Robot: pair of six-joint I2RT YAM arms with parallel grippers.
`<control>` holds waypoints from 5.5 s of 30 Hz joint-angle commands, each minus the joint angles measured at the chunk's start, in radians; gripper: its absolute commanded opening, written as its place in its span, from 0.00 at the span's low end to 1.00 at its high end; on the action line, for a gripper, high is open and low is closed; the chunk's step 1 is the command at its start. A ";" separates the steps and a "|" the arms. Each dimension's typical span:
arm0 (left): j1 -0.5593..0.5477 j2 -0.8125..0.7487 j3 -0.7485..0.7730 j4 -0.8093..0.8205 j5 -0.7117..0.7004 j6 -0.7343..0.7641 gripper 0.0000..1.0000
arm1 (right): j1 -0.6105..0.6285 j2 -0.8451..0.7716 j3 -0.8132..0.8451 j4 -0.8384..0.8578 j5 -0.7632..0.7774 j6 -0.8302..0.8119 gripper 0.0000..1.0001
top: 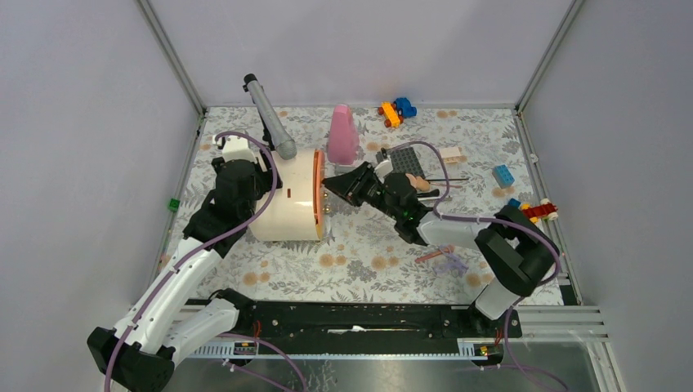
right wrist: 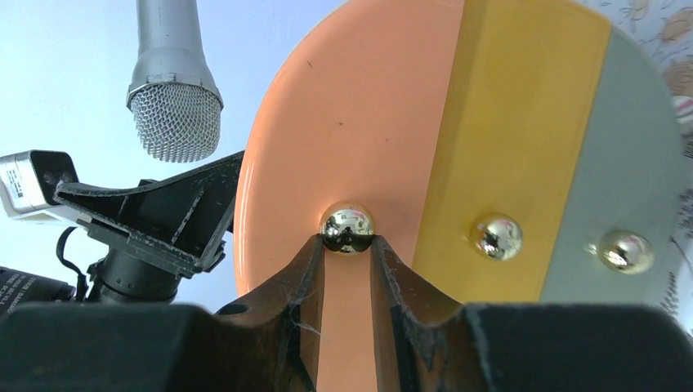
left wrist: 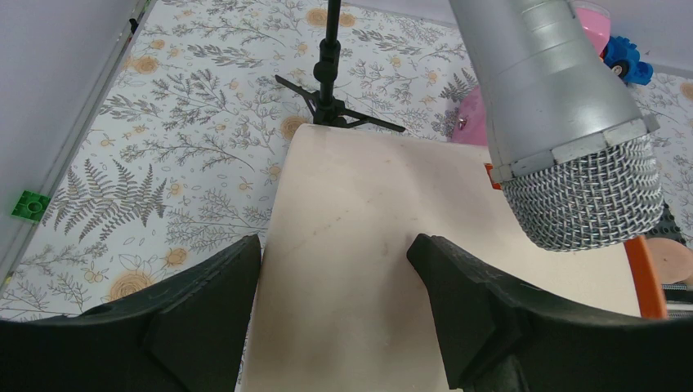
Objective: Organize the makeup
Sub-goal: Open the drawer in the storage box.
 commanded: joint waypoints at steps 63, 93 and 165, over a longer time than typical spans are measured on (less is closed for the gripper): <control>0.003 0.014 0.023 -0.035 0.026 0.015 0.76 | 0.221 -0.076 0.612 -1.152 0.727 -0.962 0.62; 0.004 0.019 0.023 -0.035 0.030 0.017 0.76 | 0.292 -0.080 0.649 -1.129 1.075 -1.059 0.00; 0.003 0.094 0.120 -0.108 0.100 0.012 0.67 | 0.461 -0.019 0.735 -1.224 0.747 -1.012 0.17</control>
